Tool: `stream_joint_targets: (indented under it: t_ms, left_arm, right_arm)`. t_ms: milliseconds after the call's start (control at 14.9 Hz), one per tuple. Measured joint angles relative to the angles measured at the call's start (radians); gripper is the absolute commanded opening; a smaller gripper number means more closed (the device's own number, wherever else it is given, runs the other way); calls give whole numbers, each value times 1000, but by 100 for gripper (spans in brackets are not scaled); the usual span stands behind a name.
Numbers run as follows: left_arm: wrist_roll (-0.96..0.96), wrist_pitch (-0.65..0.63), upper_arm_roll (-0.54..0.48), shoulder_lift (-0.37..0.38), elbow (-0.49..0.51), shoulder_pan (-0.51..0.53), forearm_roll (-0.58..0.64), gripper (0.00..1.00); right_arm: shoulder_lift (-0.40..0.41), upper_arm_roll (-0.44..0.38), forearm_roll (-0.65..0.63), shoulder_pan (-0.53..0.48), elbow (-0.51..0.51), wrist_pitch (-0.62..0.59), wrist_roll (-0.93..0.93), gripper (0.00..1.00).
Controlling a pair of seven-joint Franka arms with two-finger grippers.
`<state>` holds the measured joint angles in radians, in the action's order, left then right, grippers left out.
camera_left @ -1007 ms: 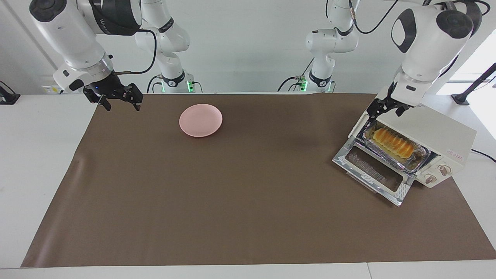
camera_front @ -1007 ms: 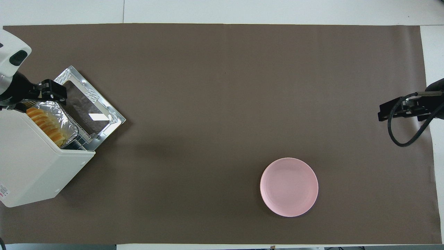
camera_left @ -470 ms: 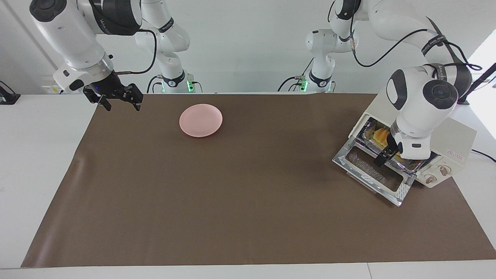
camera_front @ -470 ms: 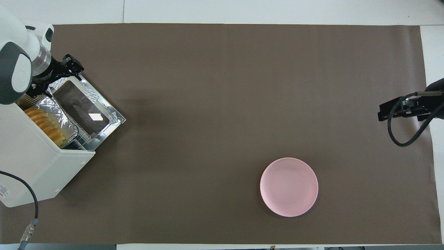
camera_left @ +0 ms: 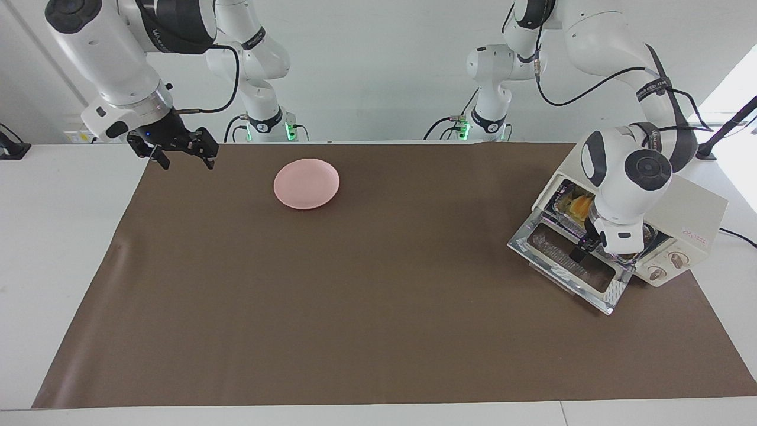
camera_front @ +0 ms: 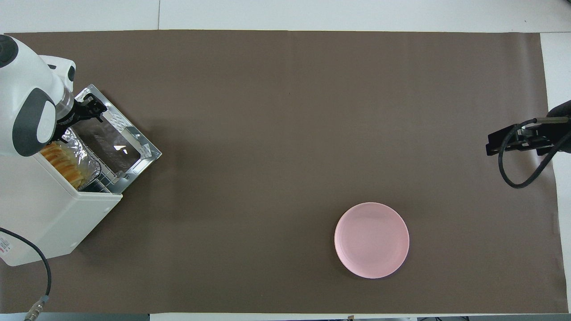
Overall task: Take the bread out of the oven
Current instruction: 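Reach the left gripper into the oven and grasp the foil tray, then pull the foil tray out and set it on the table center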
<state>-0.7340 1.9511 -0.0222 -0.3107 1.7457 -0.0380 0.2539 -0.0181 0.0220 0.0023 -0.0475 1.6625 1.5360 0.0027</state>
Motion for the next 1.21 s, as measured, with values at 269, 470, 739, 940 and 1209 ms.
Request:
stream_joint_targets:
  t_ms: [269,470,739,940,1209]
  left_arm:
    - [-44,30,4,29,57,3,6,50]
    - [-58,44,10,31,80,0,10,0]
    - [-55,49,13,32,81,-16,59,0]
    - [-54,31,27,18,-20,-94,63,0]
    - [-41,-105,61,-57,-254,-271,50,0]
  right_arm:
    - [0,0,0,0,0,0,0,100]
    - [0,0,0,0,0,0,0,100]
    - [0,0,0,0,0,0,0,100]
    - [0,0,0,0,0,0,0,100]
    - [-2,0,0,0,0,0,0,100]
